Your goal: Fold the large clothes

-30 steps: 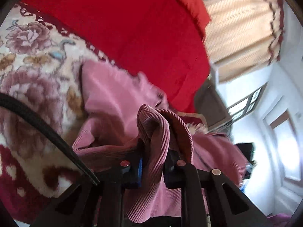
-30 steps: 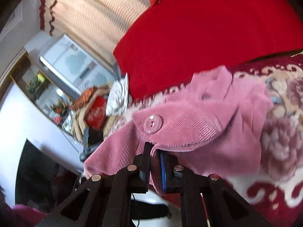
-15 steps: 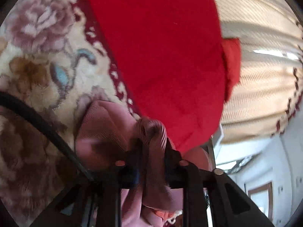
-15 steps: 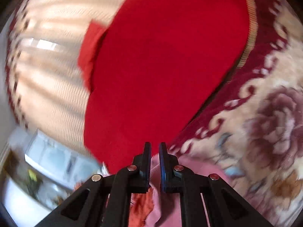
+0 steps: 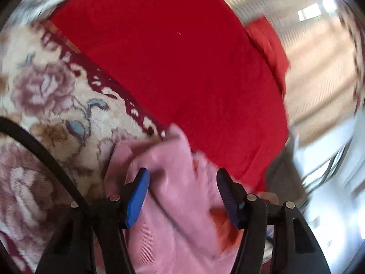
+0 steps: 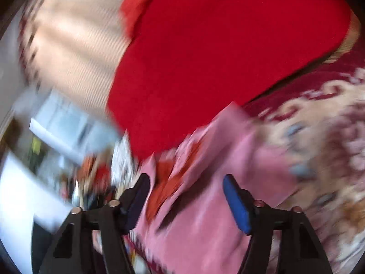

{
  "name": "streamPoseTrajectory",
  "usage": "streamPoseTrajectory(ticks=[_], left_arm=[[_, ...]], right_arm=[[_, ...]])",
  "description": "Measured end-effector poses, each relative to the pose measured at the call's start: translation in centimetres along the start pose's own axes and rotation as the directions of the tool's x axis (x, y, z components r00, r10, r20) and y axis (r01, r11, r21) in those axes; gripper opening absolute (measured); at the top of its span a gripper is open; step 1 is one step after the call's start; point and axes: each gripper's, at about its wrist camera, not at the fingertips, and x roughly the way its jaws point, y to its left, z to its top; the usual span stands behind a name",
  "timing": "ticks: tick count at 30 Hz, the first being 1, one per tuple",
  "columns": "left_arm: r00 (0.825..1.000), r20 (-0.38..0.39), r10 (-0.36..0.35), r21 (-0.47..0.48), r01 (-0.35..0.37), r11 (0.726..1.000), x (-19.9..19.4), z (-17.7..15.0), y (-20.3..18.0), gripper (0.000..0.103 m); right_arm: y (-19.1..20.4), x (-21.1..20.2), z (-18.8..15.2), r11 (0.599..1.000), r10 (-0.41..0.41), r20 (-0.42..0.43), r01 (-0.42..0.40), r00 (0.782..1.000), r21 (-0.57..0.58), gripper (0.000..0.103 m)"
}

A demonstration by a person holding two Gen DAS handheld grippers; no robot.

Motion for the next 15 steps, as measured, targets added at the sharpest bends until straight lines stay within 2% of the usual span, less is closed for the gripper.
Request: streamPoseTrajectory(ticks=[1,3,5,7,10,11,13,15], left_arm=[[0.999,-0.023,0.035,0.055,-0.033,0.998,0.2,-0.6,-0.8,0.062],[0.995,-0.078,0.059,0.119,-0.050,0.992,0.7,-1.8,-1.8,0.062],[0.991,-0.111,0.078,0.127,-0.064,0.990,1.2,-2.4,-1.9,0.062],[0.981,-0.136,0.139,0.121,-0.123,0.985,2.0,-2.6,-1.1,0.062],[0.970,-0.171,0.175,0.078,-0.164,0.983,2.8,-2.6,0.4,0.062],[0.969,-0.179,0.171,0.065,-0.162,0.985,2.9,-2.5,0.9,0.062],[0.968,-0.174,0.182,0.071,-0.172,0.983,3.0,-2.4,1.3,0.062],[0.969,-0.164,0.186,0.068,-0.177,0.982,3.0,-2.2,1.5,0.062]], right_arm=[[1.1,1.1,-0.7,0.999,0.030,-0.064,-0.032,0.997,-0.030,0.067],[2.1,3.3,-1.8,0.996,0.076,-0.166,-0.083,0.983,-0.035,0.067],[2.7,5.7,-2.6,0.990,0.136,-0.236,-0.138,0.962,0.007,0.067],[3.3,8.4,-3.4,0.984,0.176,-0.290,-0.174,0.941,0.035,0.067],[3.7,13.4,-4.0,0.987,0.161,-0.366,-0.139,0.917,0.086,0.067],[3.8,14.4,-3.5,0.986,0.166,-0.361,-0.140,0.918,0.095,0.067],[3.9,15.7,-1.4,0.982,0.181,-0.305,-0.157,0.935,0.102,0.067],[3.8,15.9,1.8,0.965,0.239,-0.159,-0.216,0.958,0.151,0.067]])
